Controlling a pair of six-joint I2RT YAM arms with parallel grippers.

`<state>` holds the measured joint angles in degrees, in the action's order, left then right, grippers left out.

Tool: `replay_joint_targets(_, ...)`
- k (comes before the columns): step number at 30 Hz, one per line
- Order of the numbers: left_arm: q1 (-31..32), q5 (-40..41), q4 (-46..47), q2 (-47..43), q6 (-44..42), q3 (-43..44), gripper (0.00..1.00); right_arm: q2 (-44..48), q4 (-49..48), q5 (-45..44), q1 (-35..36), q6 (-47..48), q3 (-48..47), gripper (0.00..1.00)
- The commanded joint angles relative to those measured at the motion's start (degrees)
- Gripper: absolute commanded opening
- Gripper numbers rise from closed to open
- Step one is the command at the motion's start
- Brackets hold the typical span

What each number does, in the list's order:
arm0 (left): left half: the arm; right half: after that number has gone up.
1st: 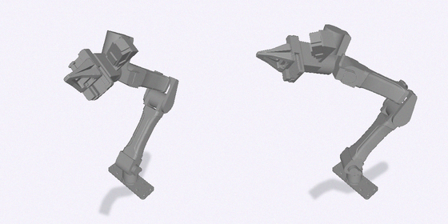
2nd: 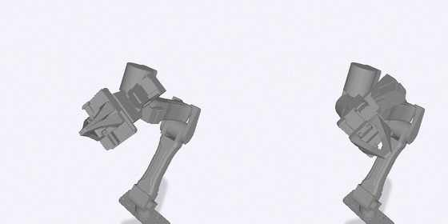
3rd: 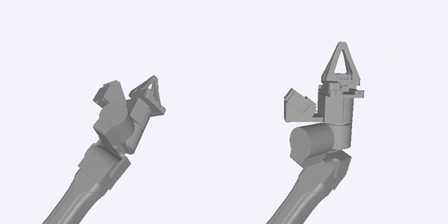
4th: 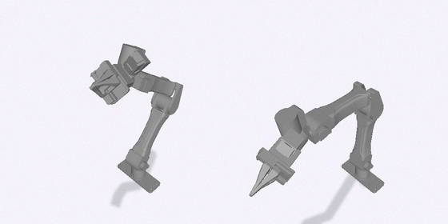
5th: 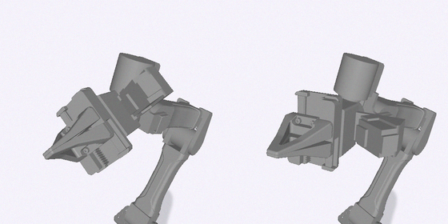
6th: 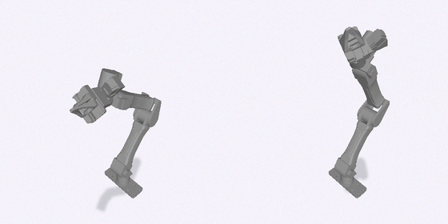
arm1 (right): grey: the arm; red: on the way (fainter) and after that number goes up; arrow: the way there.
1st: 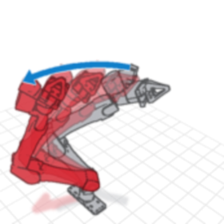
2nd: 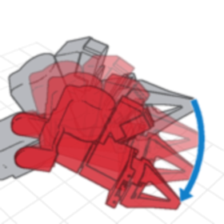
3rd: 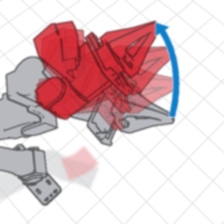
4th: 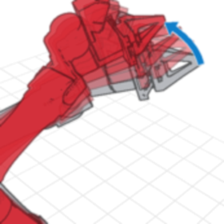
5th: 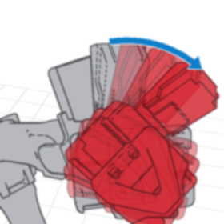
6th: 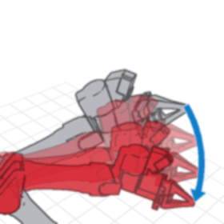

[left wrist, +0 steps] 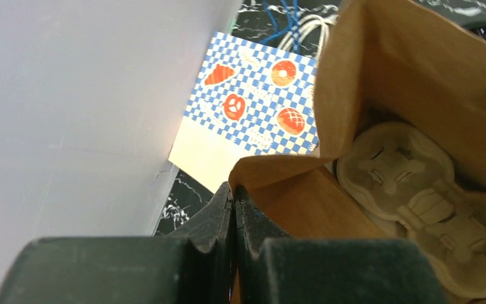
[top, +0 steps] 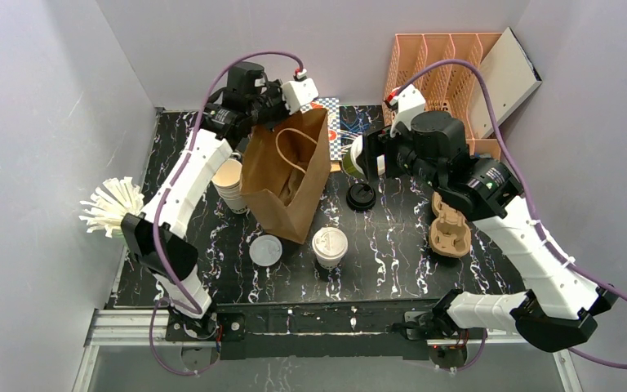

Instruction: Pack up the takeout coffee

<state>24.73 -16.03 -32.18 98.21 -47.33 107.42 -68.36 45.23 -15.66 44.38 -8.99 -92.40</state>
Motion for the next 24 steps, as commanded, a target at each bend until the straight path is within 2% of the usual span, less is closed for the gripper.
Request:
replay_joint_targets(1,0.3,9.0,4.7,-4.1,8.3,-0.5,0.0,-0.3,-2.4,1.4,0.0,1.6,-4.2,0.66)
replay_joint_targets(5,0.3,17.3,5.0,-3.9,16.5,2.0,0.0,-2.1,-2.4,2.9,0.0,2.6,-8.2,0.66)
replay_joint_targets(12,0.3,23.6,3.6,-0.7,29.6,8.0,0.0,-3.6,-4.2,4.2,0.0,4.5,-12.5,0.64)
replay_joint_targets(24,0.3,34.7,-12.9,12.3,49.7,27.8,0.0,-3.6,-6.7,3.7,0.0,5.0,-12.5,0.63)
